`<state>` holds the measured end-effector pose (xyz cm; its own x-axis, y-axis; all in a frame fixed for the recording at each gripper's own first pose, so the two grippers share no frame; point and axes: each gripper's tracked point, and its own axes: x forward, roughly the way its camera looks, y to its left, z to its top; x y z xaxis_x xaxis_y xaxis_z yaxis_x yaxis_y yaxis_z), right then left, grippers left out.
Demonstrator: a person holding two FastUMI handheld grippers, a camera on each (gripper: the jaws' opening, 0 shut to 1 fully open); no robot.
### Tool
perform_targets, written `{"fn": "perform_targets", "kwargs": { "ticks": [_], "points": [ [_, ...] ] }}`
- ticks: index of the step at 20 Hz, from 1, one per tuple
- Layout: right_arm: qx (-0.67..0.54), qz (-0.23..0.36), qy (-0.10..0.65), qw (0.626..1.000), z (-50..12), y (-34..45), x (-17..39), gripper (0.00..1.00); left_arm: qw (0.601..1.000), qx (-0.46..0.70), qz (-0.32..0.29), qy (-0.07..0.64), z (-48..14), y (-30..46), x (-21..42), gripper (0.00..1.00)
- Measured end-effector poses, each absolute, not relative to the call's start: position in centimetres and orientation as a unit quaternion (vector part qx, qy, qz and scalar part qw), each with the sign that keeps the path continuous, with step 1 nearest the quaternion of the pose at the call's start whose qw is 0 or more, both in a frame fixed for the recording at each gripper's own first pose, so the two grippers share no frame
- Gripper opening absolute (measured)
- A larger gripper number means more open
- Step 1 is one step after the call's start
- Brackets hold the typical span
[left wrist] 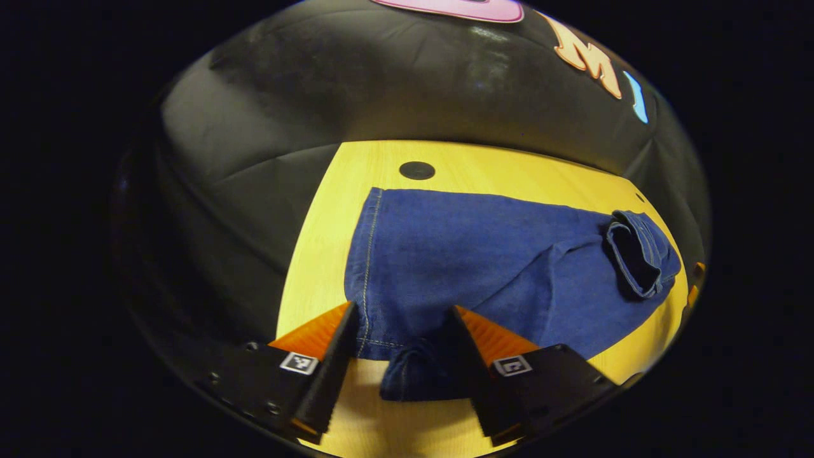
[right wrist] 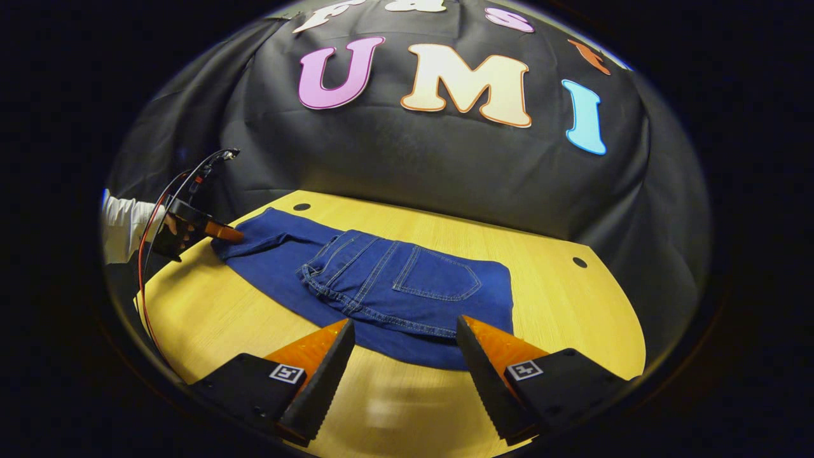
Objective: Grasp the waist and the cuffs of the jeans and fold them to make the two legs overlap; first hold the waist and fold one-third of the jeans toward the cuffs, then hold the cuffs and fold the remaining one-third in the same direction to finish folding.
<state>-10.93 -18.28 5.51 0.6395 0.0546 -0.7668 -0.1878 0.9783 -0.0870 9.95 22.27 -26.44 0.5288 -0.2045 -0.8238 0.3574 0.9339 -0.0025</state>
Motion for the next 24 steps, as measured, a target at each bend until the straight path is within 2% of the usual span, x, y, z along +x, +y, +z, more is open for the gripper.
{"fn": "perform_targets", "kwargs": {
  "ticks": [2, 4, 5, 9, 13, 17, 24],
  "points": [
    [-0.073, 0.061, 0.416, 0.904, 5.6, -18.4, -10.6, 0.99, 0.87, 0.074, -0.167, 0.457, -26.1, 21.0, 9.9, 0.36],
    [-0.065, 0.061, 0.411, 0.907, 5.8, -18.2, -10.2, 1.0, 0.865, 0.049, -0.152, 0.476, -26.1, 20.9, 10.1, 0.07],
    [-0.061, 0.064, 0.409, 0.908, 5.8, -18.0, -10.1, 0.99, 0.861, 0.028, -0.134, 0.49, -26.2, 20.8, 9.9, 0.01],
    [-0.056, 0.078, 0.398, 0.912, 6.4, -18.2, -9.3, 1.0, 0.844, 0.03, -0.129, 0.52, -25.3, 20.6, 9.4, 0.0],
    [-0.053, 0.097, 0.393, 0.913, 7.1, -19.9, -8.7, 1.0, 0.866, -0.021, -0.122, 0.484, -21.1, 18.1, 10.2, 0.0],
    [-0.038, 0.103, 0.382, 0.918, 8.7, -22.3, -7.8, 0.99, 0.878, -0.086, -0.145, 0.448, -15.2, 11.6, 9.7, 0.0],
    [-0.034, 0.099, 0.358, 0.928, 11.8, -28.2, -7.0, 0.99, 0.878, -0.084, -0.224, 0.415, -9.5, -1.6, 7.7, 0.0]
  ]
}}
